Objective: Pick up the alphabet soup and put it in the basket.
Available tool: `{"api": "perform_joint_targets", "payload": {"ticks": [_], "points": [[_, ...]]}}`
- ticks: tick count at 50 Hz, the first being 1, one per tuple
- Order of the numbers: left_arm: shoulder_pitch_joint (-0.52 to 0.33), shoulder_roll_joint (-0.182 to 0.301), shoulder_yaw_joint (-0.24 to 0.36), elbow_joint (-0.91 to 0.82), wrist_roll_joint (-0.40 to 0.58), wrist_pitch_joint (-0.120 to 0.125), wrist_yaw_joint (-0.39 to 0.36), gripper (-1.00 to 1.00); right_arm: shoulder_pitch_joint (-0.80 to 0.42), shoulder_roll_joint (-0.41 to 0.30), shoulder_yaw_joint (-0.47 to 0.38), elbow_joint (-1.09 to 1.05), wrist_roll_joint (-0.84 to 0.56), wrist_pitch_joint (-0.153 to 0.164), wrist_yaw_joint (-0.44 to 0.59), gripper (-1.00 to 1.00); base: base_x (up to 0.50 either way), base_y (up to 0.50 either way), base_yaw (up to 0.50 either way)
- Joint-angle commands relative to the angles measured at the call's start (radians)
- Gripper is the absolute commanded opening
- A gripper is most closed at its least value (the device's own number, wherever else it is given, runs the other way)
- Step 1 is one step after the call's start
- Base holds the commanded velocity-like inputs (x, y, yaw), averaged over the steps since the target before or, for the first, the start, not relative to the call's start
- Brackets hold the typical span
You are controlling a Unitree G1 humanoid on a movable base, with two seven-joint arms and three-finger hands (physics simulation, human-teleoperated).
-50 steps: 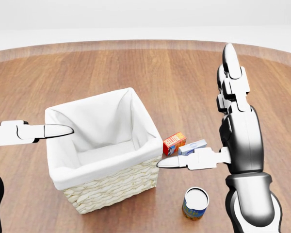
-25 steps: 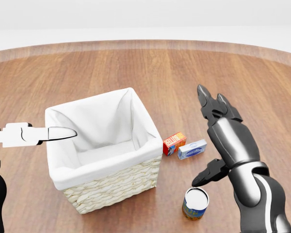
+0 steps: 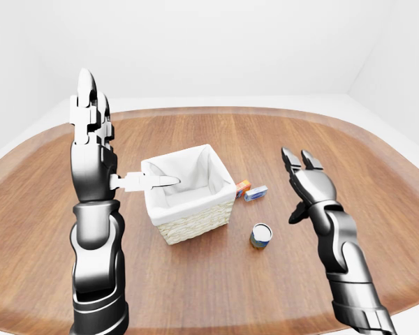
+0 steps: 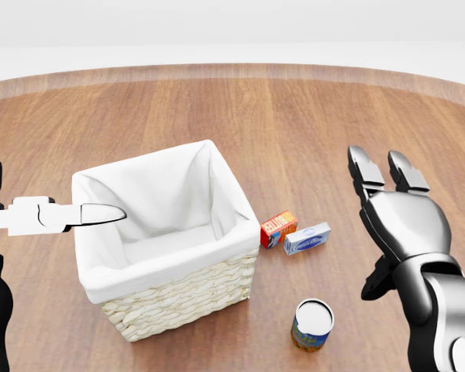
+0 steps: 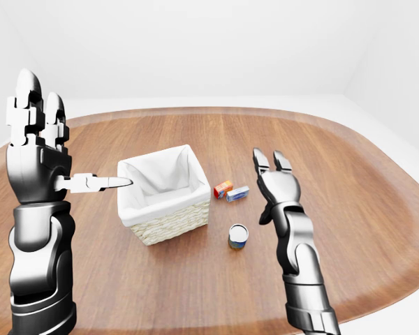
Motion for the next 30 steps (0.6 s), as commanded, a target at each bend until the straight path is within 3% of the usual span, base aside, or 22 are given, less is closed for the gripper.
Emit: {"api": "perform_joint_targets", "payload": {"ticks": [1, 5, 15, 30], "points": [[0.0, -0.001, -0.002, 0.006, 0.005, 0.0, -0.001, 1.0, 0.018, 0.017, 0.004, 0.002, -0.051, -0.015, 0.018, 1.0, 0.0, 0.0, 0.0], [0.002, -0.002, -0.006, 0.011, 0.011, 0.0, -0.002, 1.0, 0.055, 0.066, 0.039, -0.02, -0.049, 0.018, 0.053, 1.0, 0.0, 0.0, 0.0], [0.008, -0.005, -0.011, -0.008, -0.003, 0.0, -0.009, 1.0, 0.066, 0.112, 0.121, 0.096, -0.094, 0.026, -0.032, 1.0, 0.0, 0.0, 0.0], [0.007, -0.008, -0.007, -0.013, 0.006, 0.0, -0.006, 1.0, 0.046, 0.133, 0.168, 0.23, -0.115, 0.038, -0.07, 1.0, 0.0, 0.0, 0.0]]}}
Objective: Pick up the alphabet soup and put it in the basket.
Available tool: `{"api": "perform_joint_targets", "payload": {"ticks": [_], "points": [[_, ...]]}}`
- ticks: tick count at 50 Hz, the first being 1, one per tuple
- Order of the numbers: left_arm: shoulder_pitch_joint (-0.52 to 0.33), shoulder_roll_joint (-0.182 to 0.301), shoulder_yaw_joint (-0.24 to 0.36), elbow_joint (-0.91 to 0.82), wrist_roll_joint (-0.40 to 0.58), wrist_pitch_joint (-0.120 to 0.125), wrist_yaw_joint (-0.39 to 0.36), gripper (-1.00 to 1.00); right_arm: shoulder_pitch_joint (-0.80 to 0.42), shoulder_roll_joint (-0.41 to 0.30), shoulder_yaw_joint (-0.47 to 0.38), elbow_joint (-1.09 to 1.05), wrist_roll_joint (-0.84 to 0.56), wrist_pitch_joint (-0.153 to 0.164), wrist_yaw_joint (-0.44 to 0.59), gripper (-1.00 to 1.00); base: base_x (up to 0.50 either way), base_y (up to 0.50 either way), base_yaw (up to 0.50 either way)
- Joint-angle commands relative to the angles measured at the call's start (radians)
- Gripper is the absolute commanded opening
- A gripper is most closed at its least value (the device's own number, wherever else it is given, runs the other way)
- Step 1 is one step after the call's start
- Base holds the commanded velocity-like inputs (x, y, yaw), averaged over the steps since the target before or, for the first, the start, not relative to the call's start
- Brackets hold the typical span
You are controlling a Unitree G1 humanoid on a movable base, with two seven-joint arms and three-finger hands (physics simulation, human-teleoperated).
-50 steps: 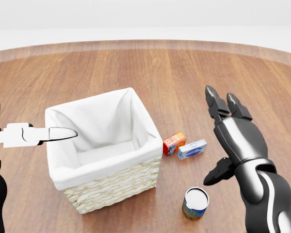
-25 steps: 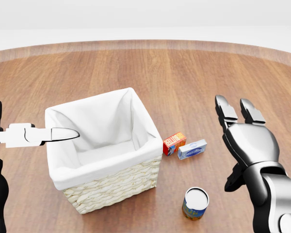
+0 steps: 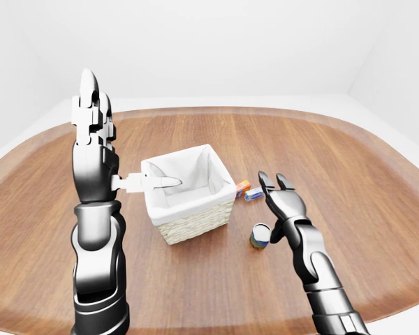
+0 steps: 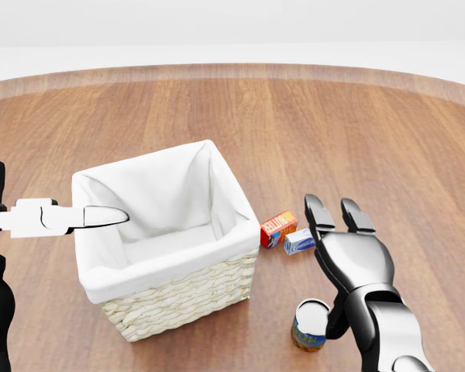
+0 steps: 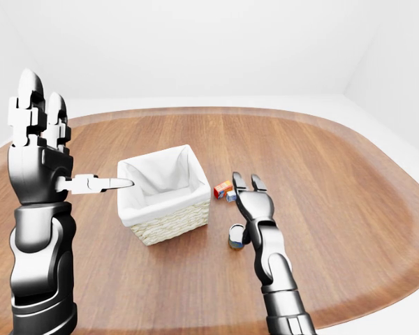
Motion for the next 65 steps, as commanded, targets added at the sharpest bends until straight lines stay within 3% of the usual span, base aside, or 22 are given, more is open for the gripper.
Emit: {"api": "perform_joint_targets", "payload": {"ticks": [1, 9, 41, 55, 65], "points": [[0.0, -0.001, -0.001, 0.0, 0.002, 0.0, 0.0, 1.0, -0.007, 0.024, 0.044, 0.111, -0.028, 0.002, -0.033, 1.0, 0.0, 0.0, 0.0], [0.0, -0.001, -0.002, -0.007, 0.003, 0.0, -0.002, 1.0, -0.035, 0.016, 0.047, 0.234, -0.015, 0.002, -0.124, 1.0, 0.0, 0.0, 0.0], [0.003, -0.004, -0.005, 0.003, 0.008, 0.0, -0.002, 1.0, -0.081, 0.031, 0.101, 0.529, 0.003, 0.002, -0.298, 1.0, 0.0, 0.0, 0.0], [0.004, -0.005, -0.006, 0.0, 0.012, 0.0, -0.005, 1.0, -0.077, 0.047, 0.118, 0.537, 0.015, 0.002, -0.289, 1.0, 0.0, 0.0, 0.0], [0.004, -0.006, -0.008, -0.003, 0.016, 0.0, -0.006, 1.0, -0.122, 0.049, 0.117, 0.63, 0.017, 0.002, -0.348, 1.0, 0.0, 0.0, 0.0]]}}
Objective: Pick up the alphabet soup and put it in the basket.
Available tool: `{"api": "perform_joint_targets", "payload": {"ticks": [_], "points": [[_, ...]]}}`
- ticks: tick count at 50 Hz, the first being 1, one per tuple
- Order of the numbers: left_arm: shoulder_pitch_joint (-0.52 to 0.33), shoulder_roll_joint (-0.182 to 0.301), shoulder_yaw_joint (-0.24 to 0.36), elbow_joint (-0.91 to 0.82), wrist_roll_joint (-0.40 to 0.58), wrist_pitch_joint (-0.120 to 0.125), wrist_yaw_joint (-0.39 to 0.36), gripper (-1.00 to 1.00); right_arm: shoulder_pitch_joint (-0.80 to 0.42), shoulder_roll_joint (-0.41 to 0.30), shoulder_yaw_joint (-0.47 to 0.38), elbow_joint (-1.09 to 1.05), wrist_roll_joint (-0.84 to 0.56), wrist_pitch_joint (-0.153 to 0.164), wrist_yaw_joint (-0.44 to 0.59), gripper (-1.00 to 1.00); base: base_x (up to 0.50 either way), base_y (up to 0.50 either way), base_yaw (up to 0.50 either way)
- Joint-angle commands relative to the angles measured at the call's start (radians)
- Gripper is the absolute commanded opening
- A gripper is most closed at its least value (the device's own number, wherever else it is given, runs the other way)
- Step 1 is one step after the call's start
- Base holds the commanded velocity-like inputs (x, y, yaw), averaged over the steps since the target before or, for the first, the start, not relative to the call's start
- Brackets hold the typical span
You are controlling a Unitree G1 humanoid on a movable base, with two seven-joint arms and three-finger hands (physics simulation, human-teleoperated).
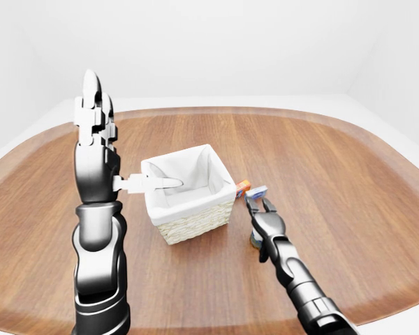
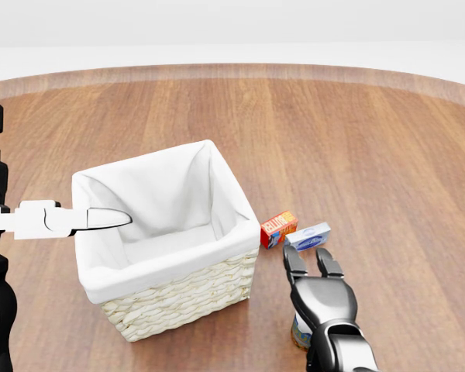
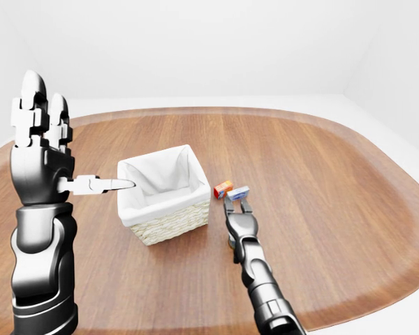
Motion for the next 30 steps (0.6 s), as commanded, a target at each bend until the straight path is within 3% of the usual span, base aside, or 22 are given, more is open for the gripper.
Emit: {"api": "perform_joint_targets", "payload": {"ticks": [1, 30], "points": [[0.0, -0.001, -0.002, 0.0, 0.003, 0.0, -0.002, 1.0, -0.025, 0.003, 0.008, 0.065, 0.002, 0.0, -0.037, 1.0, 0.0, 0.0, 0.0], [0.001, -0.003, -0.003, 0.005, 0.005, 0.0, -0.002, 1.0, -0.092, 0.02, 0.023, 0.26, 0.033, -0.001, -0.135, 1.0, 0.0, 0.0, 0.0]]}}
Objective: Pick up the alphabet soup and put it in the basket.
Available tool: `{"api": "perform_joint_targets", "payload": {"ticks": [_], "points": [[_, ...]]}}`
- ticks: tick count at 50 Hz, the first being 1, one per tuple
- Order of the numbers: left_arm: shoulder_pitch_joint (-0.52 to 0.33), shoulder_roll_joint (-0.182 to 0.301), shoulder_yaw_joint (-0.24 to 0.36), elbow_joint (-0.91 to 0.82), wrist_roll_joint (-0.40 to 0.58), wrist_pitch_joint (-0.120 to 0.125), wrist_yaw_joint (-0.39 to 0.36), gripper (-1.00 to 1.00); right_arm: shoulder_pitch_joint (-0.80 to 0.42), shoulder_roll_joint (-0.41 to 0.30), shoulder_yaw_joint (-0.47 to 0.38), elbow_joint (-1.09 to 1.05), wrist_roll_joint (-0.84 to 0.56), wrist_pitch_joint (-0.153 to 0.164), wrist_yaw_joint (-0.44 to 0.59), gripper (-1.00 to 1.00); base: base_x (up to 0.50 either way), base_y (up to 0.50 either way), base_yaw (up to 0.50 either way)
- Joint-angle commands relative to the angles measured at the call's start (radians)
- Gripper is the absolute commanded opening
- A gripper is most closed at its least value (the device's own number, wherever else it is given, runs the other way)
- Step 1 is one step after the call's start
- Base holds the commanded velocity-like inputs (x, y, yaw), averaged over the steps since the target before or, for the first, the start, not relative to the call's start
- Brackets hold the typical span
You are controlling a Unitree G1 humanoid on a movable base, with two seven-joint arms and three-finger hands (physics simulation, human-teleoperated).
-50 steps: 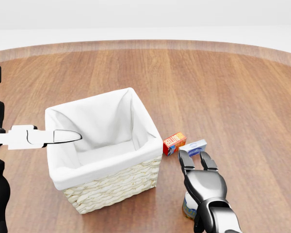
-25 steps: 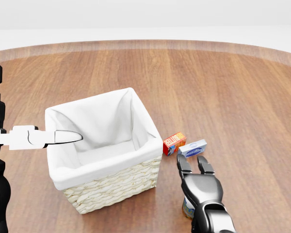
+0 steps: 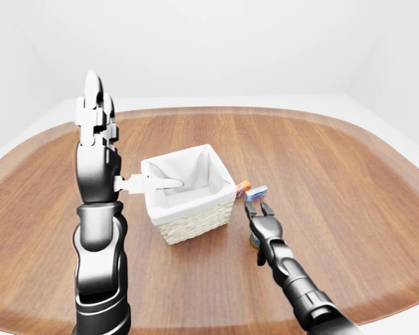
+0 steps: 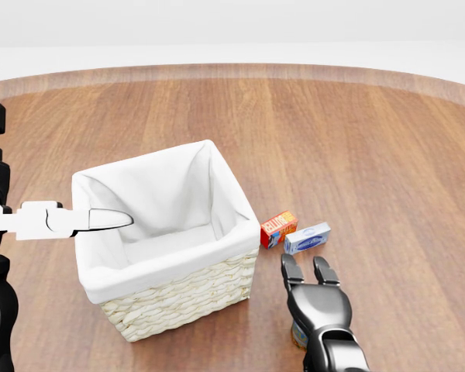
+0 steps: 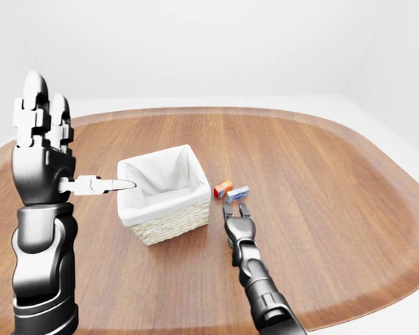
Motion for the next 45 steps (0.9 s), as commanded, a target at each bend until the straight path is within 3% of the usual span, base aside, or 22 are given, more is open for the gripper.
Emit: {"api": "perform_joint_targets", "payload": {"ticks": [1, 22, 23, 25, 26, 27, 29, 45], "points": [[0.0, 0.0, -0.001, 0.005, 0.0, 0.0, 0.001, 1.0, -0.029, 0.002, 0.005, 0.075, 0.009, -0.002, -0.037, 1.0, 0.0, 0.0, 0.0], [0.0, 0.0, -0.001, 0.005, 0.002, 0.0, 0.002, 1.0, -0.071, 0.004, 0.008, 0.179, 0.036, -0.021, -0.082, 1.0, 0.0, 0.0, 0.0], [0.0, 0.0, -0.001, 0.006, 0.002, 0.0, 0.002, 1.0, -0.067, 0.005, 0.009, 0.171, 0.036, -0.019, -0.08, 0.93, 0.0, 0.0, 0.0], [0.001, 0.0, -0.001, 0.01, 0.003, 0.0, 0.002, 1.0, -0.054, 0.006, 0.012, 0.147, 0.035, -0.013, -0.069, -0.15, 0.0, 0.0, 0.0], [0.001, 0.0, -0.001, 0.01, 0.003, 0.0, 0.002, 1.0, -0.052, 0.006, 0.012, 0.145, 0.035, -0.013, -0.069, -0.39, 0.0, 0.0, 0.0], [0.001, 0.0, -0.001, 0.009, 0.003, 0.0, 0.002, 1.0, -0.058, 0.006, 0.011, 0.16, 0.035, -0.017, -0.08, -0.77, 0.0, 0.0, 0.0], [0.001, -0.001, -0.003, 0.004, 0.004, 0.0, 0.002, 1.0, -0.062, 0.006, 0.009, 0.173, 0.039, -0.024, -0.088, -0.98, 0.0, 0.0, 0.0], [0.004, -0.003, -0.006, -0.002, 0.011, 0.0, -0.001, 1.0, -0.077, -0.001, 0.016, 0.217, 0.029, -0.03, -0.116, -0.98, 0.0, 0.0, 0.0]]}}
